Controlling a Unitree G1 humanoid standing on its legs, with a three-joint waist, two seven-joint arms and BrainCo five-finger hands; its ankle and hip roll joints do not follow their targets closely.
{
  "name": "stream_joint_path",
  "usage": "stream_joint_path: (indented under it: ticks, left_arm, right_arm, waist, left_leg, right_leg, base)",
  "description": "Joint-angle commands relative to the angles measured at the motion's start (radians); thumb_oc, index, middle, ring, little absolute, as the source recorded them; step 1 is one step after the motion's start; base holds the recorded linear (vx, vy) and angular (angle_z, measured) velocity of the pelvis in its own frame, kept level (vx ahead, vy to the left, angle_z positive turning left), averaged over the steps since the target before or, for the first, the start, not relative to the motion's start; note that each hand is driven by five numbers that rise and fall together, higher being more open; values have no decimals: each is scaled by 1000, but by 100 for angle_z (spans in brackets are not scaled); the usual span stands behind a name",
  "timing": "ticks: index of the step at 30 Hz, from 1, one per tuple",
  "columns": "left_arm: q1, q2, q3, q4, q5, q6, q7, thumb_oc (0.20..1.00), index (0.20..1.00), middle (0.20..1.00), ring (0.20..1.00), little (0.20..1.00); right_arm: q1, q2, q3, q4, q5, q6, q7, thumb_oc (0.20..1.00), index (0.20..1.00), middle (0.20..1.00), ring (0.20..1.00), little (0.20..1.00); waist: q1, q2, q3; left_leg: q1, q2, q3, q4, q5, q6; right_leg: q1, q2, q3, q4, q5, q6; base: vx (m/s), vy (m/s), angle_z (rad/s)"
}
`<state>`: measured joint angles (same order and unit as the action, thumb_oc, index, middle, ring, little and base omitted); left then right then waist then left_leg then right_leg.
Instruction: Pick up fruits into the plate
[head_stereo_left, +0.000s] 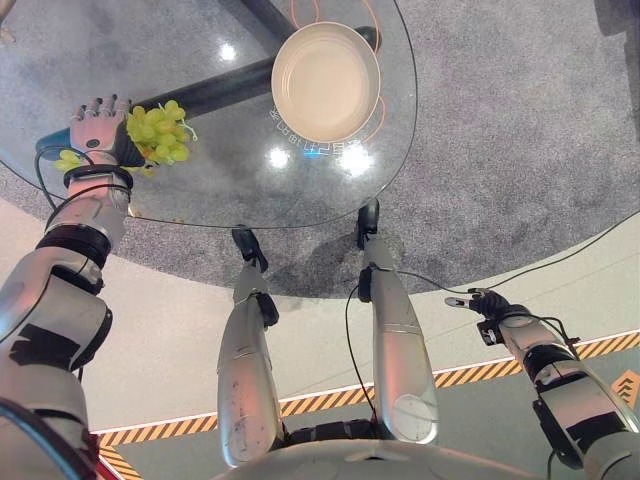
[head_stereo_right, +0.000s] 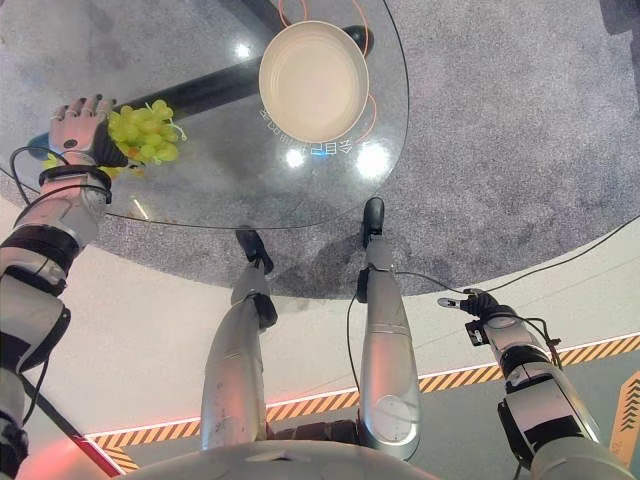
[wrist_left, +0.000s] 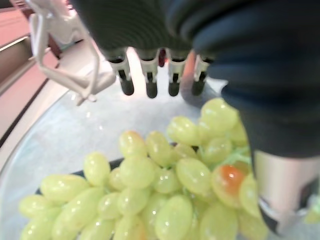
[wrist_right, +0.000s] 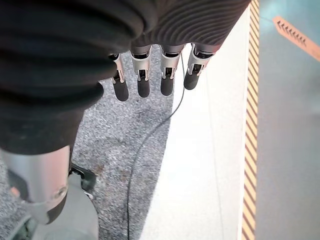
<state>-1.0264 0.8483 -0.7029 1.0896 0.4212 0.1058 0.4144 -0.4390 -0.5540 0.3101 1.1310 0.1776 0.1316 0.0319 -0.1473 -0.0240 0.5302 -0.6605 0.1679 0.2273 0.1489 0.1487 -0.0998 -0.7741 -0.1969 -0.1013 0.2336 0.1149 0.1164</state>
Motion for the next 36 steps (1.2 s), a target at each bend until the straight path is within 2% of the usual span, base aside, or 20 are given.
stream_joint_path:
  ticks: [1,13,15,18,22,26,31,36]
  left_arm:
    - [-42,37,73,62,-29,11,18,1000,1000,1000,1000,1000]
    - [-93,-4,36,73,-69,13,-40,1000,1000,1000,1000,1000]
    - [-93,-14,29,82,-61,7,-74,1000,1000,1000,1000,1000]
    - [-86,-23,12,86,-56,19,-181,1000,1000,1000,1000,1000]
    - [-47,-39,-2,97,-66,75,-307,1000,1000,1000,1000,1000]
    - [-34,-49,7,119,-85,91,-302,1000,1000,1000,1000,1000]
    - [-40,-63,34,166,-84,144,-207,1000,1000,1000,1000,1000]
    - [-47,-71,61,203,-87,120,-134,1000,1000,1000,1000,1000]
  right_arm:
    - [111,-41,24,-26,24,6,-13,1000,1000,1000,1000,1000]
    - [119,-27,39,-73,50,-3,-35,1000,1000,1000,1000,1000]
    - [116,-24,43,-75,52,-6,-38,1000,1000,1000,1000,1000]
    - [116,-25,41,-82,49,-2,-38,1000,1000,1000,1000,1000]
    - [117,-30,37,-93,42,7,-39,1000,1000,1000,1000,1000]
    - [111,-35,38,-91,40,3,-33,1000,1000,1000,1000,1000]
    - [99,-30,57,-113,54,0,-45,1000,1000,1000,1000,1000]
    - [97,-22,69,-121,74,-7,-48,1000,1000,1000,1000,1000]
  waist:
    - [-20,-25,-10]
    - [-34,-41,-10]
    - [-35,-42,-10]
    - [-37,-40,-10]
    - [-41,-35,-10]
    - [-43,-35,-10]
    - [-45,-51,-10]
    - [-44,-73,-10]
  left_leg:
    - [-94,-72,-11,187,-176,7]
    - [-124,-67,-17,203,-183,7]
    - [-131,-66,-19,208,-185,6]
    - [-135,-65,-17,211,-187,6]
    - [-133,-66,-13,207,-188,7]
    - [-137,-62,-12,213,-189,6]
    - [-157,-53,-15,225,-188,3]
    - [-172,-47,-22,230,-190,1]
  right_leg:
    - [-9,105,-19,72,-92,-33]
    - [-36,114,-12,81,-88,-30]
    - [-43,113,-11,84,-87,-30]
    - [-48,111,-11,84,-85,-28]
    - [-50,112,-9,83,-82,-26]
    - [-51,111,-9,85,-84,-26]
    - [-65,114,-11,90,-82,-27]
    - [-72,117,-16,86,-78,-27]
  base:
    - [101,-22,4]
    - [20,-32,4]
    - [0,0,0]
    - [0,0,0]
    - [0,0,0]
    - [0,0,0]
    - [5,-31,0]
    - [2,-54,-3]
